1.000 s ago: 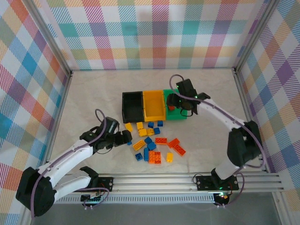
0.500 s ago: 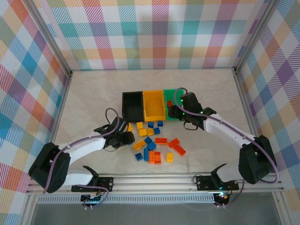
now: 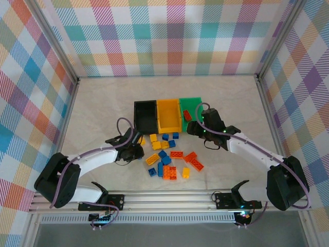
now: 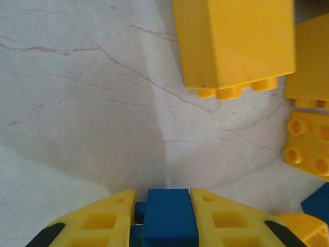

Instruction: Sort the legos into containers by color

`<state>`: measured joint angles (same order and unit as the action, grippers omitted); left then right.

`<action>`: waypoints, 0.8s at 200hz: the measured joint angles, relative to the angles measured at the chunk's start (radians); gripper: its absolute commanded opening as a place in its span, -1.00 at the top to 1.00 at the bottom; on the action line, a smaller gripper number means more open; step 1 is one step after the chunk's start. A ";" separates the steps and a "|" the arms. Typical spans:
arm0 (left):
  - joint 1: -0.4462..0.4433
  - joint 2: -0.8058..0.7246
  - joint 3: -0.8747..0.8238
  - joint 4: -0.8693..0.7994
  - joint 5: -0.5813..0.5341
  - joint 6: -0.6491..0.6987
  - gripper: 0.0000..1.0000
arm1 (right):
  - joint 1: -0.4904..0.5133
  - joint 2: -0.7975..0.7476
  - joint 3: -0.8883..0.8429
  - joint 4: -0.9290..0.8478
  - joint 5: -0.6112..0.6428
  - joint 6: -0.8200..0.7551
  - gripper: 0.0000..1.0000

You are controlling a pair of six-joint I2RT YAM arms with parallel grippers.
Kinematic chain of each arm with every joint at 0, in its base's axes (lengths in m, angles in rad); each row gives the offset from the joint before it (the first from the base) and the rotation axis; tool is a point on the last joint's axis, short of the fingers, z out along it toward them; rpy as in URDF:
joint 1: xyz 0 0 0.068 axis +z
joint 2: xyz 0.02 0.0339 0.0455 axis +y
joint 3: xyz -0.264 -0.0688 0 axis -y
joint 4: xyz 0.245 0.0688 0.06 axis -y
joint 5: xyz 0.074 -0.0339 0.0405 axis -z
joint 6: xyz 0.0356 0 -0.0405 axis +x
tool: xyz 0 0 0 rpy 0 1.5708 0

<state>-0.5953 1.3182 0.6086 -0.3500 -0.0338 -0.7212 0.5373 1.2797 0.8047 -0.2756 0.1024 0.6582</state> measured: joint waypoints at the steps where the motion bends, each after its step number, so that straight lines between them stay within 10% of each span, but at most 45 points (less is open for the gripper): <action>1: 0.000 -0.003 0.000 -0.001 0.000 0.000 0.52 | 0.000 -0.001 0.000 0.000 0.000 0.000 -0.41; 61: -0.002 -0.037 0.341 -0.179 -0.089 0.085 0.51 | 0.000 -0.065 -0.048 0.002 0.009 0.017 -0.42; 160: 0.079 0.553 0.918 -0.287 -0.216 0.267 0.41 | 0.000 -0.104 -0.107 -0.029 0.008 0.038 -0.42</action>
<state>-0.5163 1.8709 1.5265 -0.6373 -0.2497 -0.4541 0.5373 1.1759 0.6975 -0.3042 0.1101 0.6964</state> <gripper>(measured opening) 0.261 0.710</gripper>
